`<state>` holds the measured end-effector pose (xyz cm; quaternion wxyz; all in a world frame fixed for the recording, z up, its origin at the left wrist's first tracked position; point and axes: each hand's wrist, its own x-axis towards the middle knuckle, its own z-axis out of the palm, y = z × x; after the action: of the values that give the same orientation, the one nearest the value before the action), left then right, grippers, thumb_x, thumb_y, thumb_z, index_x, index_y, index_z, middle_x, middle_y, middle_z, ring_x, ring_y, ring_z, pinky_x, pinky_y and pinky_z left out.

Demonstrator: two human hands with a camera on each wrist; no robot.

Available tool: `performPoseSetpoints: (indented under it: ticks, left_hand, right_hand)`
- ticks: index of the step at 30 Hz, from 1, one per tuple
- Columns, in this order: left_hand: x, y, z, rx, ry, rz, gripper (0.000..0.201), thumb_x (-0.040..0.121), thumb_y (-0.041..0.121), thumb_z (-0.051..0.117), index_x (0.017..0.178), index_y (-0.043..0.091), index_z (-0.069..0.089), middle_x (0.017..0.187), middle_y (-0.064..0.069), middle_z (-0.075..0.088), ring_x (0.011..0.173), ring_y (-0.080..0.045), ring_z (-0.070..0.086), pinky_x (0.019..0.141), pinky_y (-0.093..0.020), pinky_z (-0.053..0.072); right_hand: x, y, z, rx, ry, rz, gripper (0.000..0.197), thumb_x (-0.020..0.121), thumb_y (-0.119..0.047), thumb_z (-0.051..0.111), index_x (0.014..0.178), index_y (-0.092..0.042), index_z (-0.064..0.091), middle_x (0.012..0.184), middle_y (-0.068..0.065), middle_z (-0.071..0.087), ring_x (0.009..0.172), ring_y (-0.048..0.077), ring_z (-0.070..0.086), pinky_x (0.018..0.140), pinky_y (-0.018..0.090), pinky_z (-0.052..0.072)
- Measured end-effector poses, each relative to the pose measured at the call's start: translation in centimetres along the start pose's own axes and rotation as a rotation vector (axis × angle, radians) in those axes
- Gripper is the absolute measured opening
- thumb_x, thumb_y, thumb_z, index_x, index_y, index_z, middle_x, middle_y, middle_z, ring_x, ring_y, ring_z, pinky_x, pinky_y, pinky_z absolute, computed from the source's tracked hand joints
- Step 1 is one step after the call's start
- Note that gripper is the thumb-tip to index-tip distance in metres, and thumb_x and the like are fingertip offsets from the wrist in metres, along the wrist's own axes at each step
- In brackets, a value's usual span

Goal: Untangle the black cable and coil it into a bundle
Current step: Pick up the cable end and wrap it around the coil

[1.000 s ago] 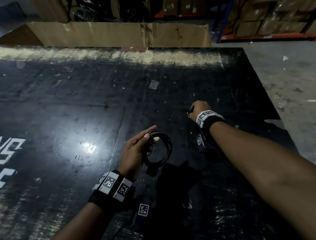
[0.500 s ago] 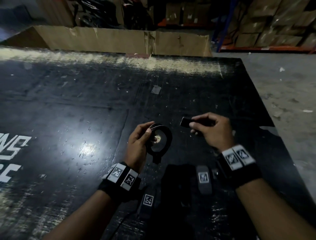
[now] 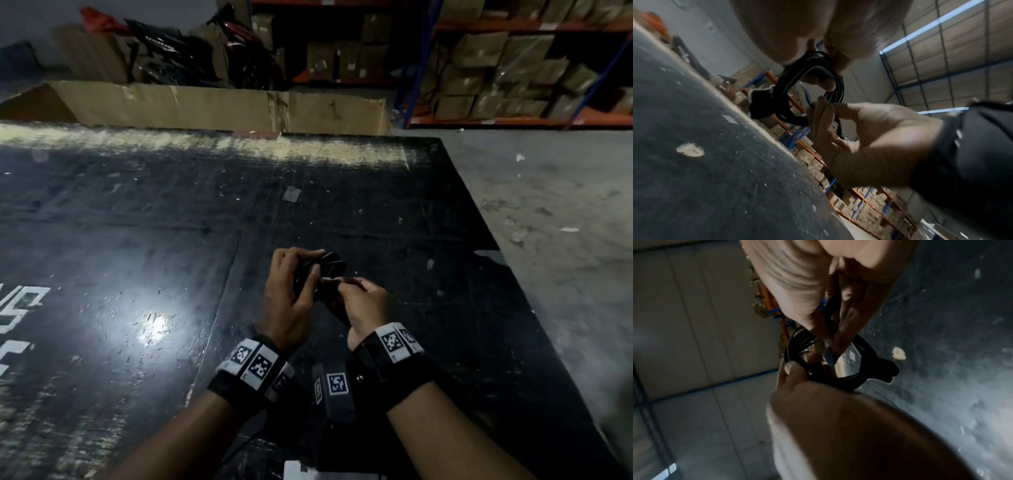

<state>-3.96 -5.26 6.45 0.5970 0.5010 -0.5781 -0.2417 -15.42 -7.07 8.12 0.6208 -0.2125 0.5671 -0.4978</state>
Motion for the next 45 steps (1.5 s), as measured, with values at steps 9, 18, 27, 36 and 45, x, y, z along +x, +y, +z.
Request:
performPoseSetpoints:
  ticks: [9, 18, 27, 36, 45]
  left_hand:
    - [-2.4, 1.2, 0.0, -0.171, -0.025, -0.165, 0.041, 0.096, 0.030, 0.061, 0.136, 0.029, 0.048, 0.104, -0.001, 0.064, 0.097, -0.033, 0.069, 0.083, -0.058, 0.061]
    - [-2.0, 2.1, -0.4, -0.124, 0.024, -0.142, 0.029, 0.097, 0.024, 0.054, 0.120, 0.018, 0.071, 0.106, -0.008, 0.063, 0.095, -0.027, 0.067, 0.083, -0.049, 0.057]
    - [-1.9, 2.5, -1.0, -0.123, -0.014, -0.205, 0.027, 0.102, 0.016, 0.055, 0.123, 0.014, 0.071, 0.096, 0.001, 0.057, 0.079, -0.008, 0.059, 0.073, -0.047, 0.054]
    - [-2.1, 3.3, -2.3, -0.039, -0.203, -0.063, 0.031, 0.100, 0.016, 0.055, 0.126, 0.012, 0.070, 0.095, -0.001, 0.052, 0.079, -0.003, 0.055, 0.075, -0.018, 0.045]
    - [-2.1, 3.7, -4.3, -0.043, -0.411, 0.068, 0.032, 0.097, 0.029, 0.056, 0.121, 0.016, 0.073, 0.099, -0.004, 0.056, 0.086, -0.014, 0.058, 0.072, -0.023, 0.047]
  right_hand:
    - [-2.3, -0.5, -0.9, 0.264, -0.045, 0.056, 0.019, 0.086, 0.004, 0.064, 0.080, -0.013, 0.057, 0.054, 0.001, 0.061, 0.039, 0.007, 0.055, 0.041, 0.020, 0.044]
    - [-4.8, -1.2, -2.0, -0.019, -0.136, -0.322, 0.015, 0.080, 0.001, 0.076, 0.083, -0.006, 0.064, 0.067, 0.004, 0.072, 0.053, 0.014, 0.070, 0.052, 0.024, 0.053]
    - [-4.8, -0.7, -4.1, -0.951, -0.109, -1.302, 0.018, 0.076, -0.003, 0.069, 0.092, -0.012, 0.070, 0.090, 0.001, 0.068, 0.078, 0.016, 0.067, 0.067, 0.032, 0.057]
    - [-4.2, -4.4, -5.3, -0.856, -0.255, -1.300, 0.004, 0.085, -0.011, 0.073, 0.087, -0.008, 0.073, 0.095, 0.003, 0.062, 0.083, 0.015, 0.063, 0.072, 0.024, 0.054]
    - [-4.5, -5.3, -6.4, -0.667, -0.375, -0.982, 0.010, 0.073, -0.009, 0.086, 0.082, -0.010, 0.082, 0.093, -0.003, 0.080, 0.086, 0.006, 0.076, 0.080, 0.035, 0.063]
